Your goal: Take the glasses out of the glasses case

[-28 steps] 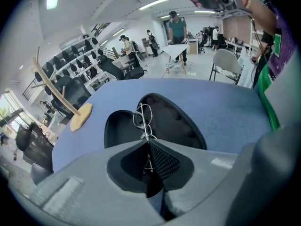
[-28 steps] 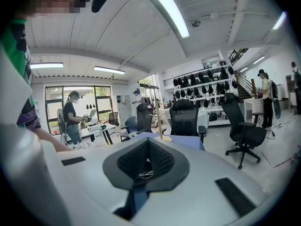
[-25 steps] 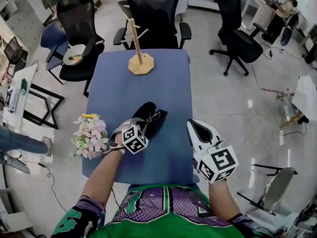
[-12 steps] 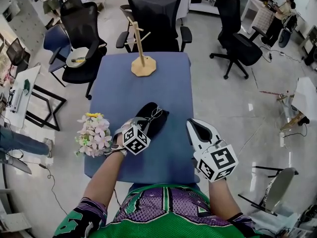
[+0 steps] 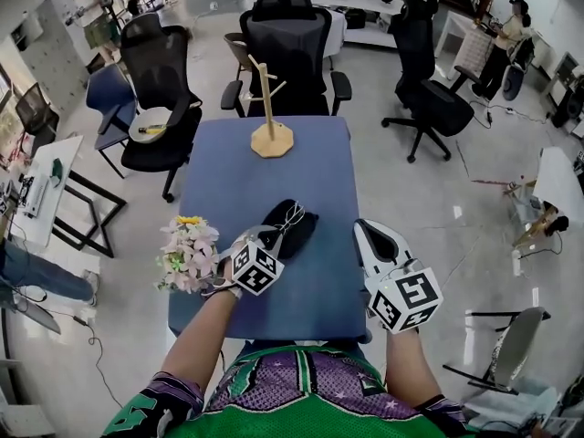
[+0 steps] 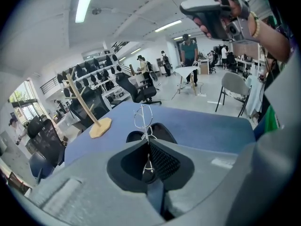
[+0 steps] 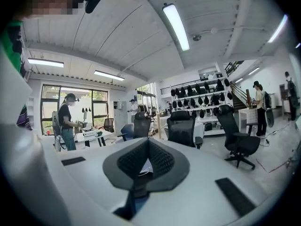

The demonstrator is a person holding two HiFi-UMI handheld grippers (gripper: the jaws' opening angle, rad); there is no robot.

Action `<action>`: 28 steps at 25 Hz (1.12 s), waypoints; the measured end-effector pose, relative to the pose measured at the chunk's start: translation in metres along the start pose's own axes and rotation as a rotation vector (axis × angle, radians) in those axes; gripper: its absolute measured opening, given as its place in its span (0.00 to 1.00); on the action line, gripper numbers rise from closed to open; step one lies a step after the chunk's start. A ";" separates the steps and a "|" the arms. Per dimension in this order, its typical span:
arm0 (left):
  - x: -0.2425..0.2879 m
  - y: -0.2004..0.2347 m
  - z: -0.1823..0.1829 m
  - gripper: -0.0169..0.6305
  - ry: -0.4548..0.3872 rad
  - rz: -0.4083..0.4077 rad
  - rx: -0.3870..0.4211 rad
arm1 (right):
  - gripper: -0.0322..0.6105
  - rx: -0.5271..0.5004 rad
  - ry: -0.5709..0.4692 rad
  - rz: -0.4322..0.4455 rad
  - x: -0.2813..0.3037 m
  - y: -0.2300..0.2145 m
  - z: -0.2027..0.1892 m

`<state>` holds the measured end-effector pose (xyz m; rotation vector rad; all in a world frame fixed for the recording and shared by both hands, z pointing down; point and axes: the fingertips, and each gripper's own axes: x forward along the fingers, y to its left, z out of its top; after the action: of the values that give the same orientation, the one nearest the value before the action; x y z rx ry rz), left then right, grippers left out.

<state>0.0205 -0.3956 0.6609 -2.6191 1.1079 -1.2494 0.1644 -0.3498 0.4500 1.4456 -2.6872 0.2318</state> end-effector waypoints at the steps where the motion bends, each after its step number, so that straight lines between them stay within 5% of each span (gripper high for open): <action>1: -0.005 0.000 0.003 0.06 -0.012 -0.003 -0.006 | 0.05 0.002 -0.005 -0.009 -0.002 0.002 0.003; 13: -0.092 -0.001 0.015 0.06 -0.195 -0.026 -0.080 | 0.05 -0.009 -0.017 -0.058 -0.012 0.067 0.019; 19: -0.138 0.012 0.009 0.06 -0.344 -0.086 -0.317 | 0.05 0.019 -0.034 -0.045 -0.016 0.109 0.020; 28: -0.219 0.024 0.015 0.06 -0.522 -0.081 -0.396 | 0.05 0.002 -0.057 -0.061 -0.039 0.162 0.021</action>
<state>-0.0754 -0.2823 0.4977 -3.0247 1.2434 -0.3144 0.0508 -0.2340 0.4084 1.5549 -2.6819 0.1919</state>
